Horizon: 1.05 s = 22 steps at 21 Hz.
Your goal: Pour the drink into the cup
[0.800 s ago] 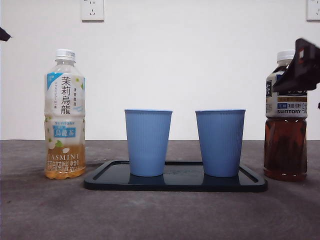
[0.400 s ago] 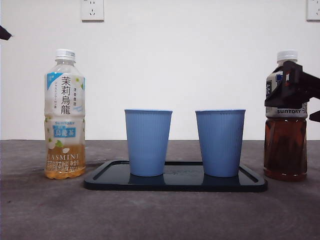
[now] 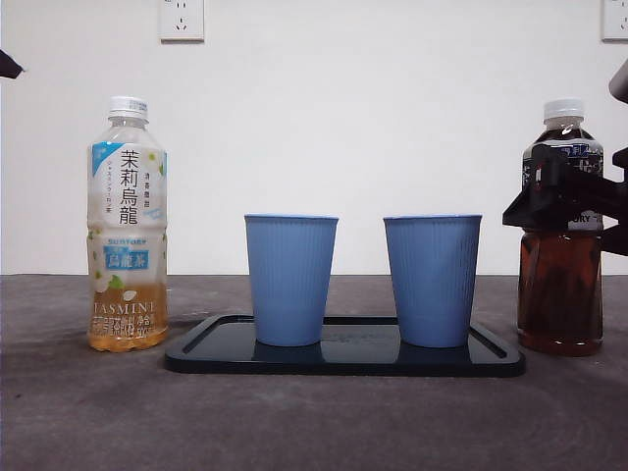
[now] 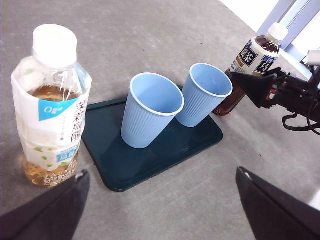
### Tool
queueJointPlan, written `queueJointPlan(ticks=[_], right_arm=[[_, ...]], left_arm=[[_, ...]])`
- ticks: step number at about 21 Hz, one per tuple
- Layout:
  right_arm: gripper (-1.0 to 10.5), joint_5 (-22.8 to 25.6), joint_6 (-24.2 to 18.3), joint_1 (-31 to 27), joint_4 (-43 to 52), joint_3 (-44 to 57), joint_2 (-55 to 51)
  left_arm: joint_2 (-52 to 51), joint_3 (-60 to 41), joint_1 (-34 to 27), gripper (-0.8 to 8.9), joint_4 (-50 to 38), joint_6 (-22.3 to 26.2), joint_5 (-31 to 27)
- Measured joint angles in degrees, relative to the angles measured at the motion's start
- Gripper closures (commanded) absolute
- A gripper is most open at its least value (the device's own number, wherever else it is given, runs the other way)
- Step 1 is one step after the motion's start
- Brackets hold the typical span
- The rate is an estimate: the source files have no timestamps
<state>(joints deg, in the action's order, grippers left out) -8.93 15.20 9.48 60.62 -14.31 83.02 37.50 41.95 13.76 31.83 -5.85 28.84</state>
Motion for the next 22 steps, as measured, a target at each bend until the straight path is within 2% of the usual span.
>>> queueJointPlan(ticks=[4, 9, 12, 15, 19, 22], right_arm=[[7.1, 0.24, -0.35, 0.02, 0.07, -0.09, 0.31], [7.3, 0.57, -2.67, -0.11, -0.07, -0.15, -0.04], [7.3, 0.39, -3.61, -0.11, -5.75, -0.15, -4.33], [7.3, 0.15, -3.61, 0.17, -17.33, -0.48, -12.28], [7.3, 0.61, -4.72, 2.27, -43.54, -8.92, -22.49], [7.3, 4.11, -8.04, 5.22, -65.07, -19.5, -25.49]], left_arm=[[0.0, 0.0, 0.0, 3.46, 0.0, 0.0, 0.0], [0.0, 0.0, 0.0, 3.46, 0.0, 0.0, 0.0], [0.0, 0.0, 0.0, 3.46, 0.0, 0.0, 0.0], [0.0, 0.0, 0.0, 3.46, 0.0, 0.02, 0.0], [0.0, 0.0, 0.0, 3.46, 0.02, 0.68, 0.0], [0.0, 0.0, 0.0, 3.45, 0.02, 0.94, 0.0]])
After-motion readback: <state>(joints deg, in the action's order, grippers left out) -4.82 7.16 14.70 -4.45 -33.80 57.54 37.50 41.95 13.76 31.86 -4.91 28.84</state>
